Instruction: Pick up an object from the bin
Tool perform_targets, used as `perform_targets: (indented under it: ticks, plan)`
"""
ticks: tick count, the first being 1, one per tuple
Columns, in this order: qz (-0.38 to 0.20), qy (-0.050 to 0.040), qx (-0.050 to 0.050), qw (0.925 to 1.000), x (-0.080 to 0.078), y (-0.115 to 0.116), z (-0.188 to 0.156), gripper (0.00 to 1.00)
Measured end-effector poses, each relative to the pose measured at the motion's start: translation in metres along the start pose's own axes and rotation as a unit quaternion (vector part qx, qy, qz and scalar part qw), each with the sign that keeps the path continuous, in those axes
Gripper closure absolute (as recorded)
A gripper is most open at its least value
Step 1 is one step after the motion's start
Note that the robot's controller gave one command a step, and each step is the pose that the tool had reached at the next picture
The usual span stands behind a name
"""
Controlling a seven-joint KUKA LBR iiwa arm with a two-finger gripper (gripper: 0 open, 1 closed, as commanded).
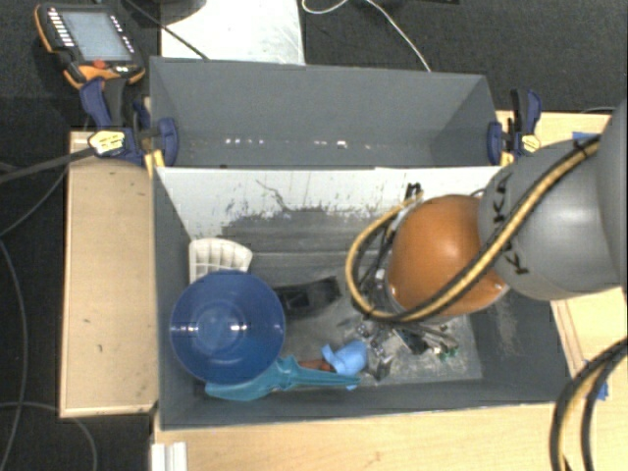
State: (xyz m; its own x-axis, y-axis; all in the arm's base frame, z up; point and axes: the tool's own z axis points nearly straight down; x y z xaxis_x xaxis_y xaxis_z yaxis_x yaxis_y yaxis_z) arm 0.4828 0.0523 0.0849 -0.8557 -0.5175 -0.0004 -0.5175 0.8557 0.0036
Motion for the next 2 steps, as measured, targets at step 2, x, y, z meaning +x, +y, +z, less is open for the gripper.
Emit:
perform_targets:
  ticks: [2]
  plan:
    - [0.001,-0.0012,0.000,1.0000,-0.0005,-0.0004,-0.0125,1.00]
